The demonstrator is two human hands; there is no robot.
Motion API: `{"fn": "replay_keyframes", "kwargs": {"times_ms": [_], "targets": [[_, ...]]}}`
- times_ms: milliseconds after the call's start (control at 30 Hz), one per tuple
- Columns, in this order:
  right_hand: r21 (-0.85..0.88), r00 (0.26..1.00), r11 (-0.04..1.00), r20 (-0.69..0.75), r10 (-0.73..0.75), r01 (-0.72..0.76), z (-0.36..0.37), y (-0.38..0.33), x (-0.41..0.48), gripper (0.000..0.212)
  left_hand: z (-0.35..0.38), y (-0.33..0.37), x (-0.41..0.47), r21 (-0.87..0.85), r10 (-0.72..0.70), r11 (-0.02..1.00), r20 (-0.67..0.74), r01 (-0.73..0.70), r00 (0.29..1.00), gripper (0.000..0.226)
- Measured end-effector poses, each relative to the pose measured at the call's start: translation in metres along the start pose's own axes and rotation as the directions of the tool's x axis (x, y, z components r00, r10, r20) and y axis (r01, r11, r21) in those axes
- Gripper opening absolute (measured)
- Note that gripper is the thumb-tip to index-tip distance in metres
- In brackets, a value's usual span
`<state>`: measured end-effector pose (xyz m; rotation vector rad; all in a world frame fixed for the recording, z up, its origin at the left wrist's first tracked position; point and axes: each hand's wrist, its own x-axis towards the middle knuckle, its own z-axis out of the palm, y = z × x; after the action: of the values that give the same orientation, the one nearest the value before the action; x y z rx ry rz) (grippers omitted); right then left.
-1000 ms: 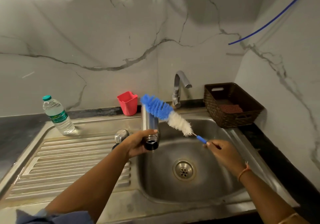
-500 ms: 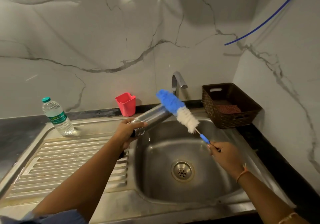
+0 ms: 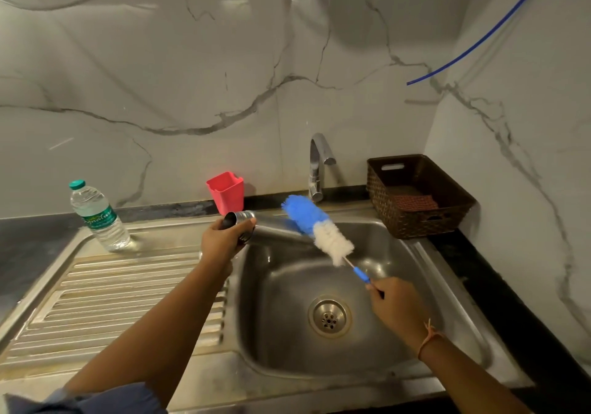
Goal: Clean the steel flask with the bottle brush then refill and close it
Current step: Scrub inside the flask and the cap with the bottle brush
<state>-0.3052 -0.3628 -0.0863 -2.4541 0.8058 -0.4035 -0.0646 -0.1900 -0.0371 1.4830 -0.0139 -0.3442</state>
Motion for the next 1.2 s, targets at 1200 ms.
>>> {"fn": "replay_keyframes", "kwargs": {"times_ms": [1200], "targets": [[-0.047,0.975,0.998,0.218,0.049,-0.040,-0.070,0.014,0.039,0.052,-0.009,0.033,-0.011,0.427,0.203,0.694,0.656,-0.579,0.727,0.062]]}}
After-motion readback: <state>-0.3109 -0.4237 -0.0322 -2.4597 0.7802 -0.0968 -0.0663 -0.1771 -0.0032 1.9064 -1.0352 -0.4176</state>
